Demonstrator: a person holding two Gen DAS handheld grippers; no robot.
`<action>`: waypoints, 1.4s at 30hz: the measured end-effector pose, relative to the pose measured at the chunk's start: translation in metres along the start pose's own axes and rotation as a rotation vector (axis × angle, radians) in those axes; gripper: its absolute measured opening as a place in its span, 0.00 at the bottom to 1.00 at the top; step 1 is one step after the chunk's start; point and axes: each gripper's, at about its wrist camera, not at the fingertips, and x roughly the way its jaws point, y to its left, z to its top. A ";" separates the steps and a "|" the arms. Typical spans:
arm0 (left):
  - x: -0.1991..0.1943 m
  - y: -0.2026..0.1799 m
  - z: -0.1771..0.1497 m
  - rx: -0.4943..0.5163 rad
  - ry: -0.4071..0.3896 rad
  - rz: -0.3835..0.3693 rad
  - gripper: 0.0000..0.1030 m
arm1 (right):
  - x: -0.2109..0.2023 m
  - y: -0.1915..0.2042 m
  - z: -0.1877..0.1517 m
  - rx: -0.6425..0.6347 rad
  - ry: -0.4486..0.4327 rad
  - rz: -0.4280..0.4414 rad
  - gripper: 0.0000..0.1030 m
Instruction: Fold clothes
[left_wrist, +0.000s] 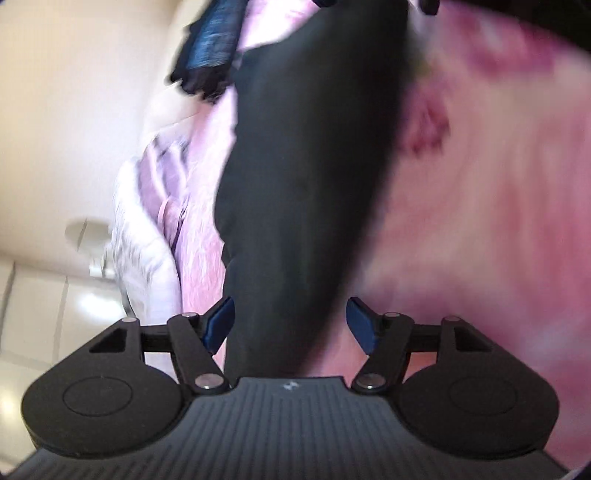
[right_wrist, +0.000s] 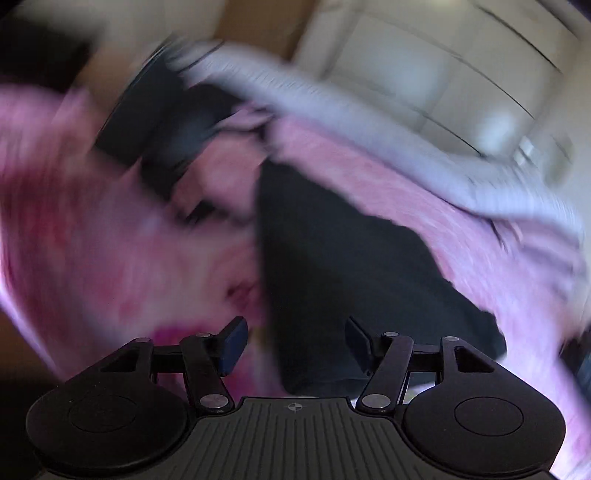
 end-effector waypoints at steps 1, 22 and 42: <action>0.006 0.002 -0.001 0.014 -0.003 0.006 0.60 | 0.012 0.012 0.003 -0.075 0.042 -0.030 0.59; -0.062 -0.004 0.070 -0.335 0.078 -0.094 0.11 | 0.014 -0.006 -0.051 -0.342 0.132 -0.249 0.30; -0.073 -0.021 0.111 -0.616 0.179 -0.108 0.19 | 0.031 0.007 -0.084 -0.403 0.129 -0.356 0.39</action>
